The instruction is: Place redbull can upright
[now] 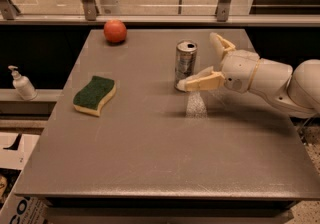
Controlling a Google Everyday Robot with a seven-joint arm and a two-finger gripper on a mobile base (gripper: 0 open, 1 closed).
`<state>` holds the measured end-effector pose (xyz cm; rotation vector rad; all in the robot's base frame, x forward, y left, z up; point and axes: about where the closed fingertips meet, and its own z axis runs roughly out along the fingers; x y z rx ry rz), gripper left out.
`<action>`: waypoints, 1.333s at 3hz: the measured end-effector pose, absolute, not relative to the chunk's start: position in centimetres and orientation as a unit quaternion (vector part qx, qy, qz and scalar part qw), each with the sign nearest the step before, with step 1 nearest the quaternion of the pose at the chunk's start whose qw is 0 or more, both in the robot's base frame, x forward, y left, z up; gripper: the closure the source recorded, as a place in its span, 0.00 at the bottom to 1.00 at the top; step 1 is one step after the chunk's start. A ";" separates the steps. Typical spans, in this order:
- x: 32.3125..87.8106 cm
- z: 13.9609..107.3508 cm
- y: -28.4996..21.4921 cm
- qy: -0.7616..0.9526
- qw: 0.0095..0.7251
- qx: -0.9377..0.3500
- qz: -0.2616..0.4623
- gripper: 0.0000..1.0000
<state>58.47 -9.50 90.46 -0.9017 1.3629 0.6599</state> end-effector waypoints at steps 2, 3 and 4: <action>57.9 94.1 -14.8 0.599 0.643 -0.411 0.242 0.00; 55.7 95.6 -19.3 0.603 0.645 -0.414 0.222 0.00; 55.7 95.6 -19.3 0.603 0.645 -0.414 0.222 0.00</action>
Offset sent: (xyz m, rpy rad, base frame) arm -0.0151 -0.0996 0.0548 -0.1199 -0.0727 -0.0889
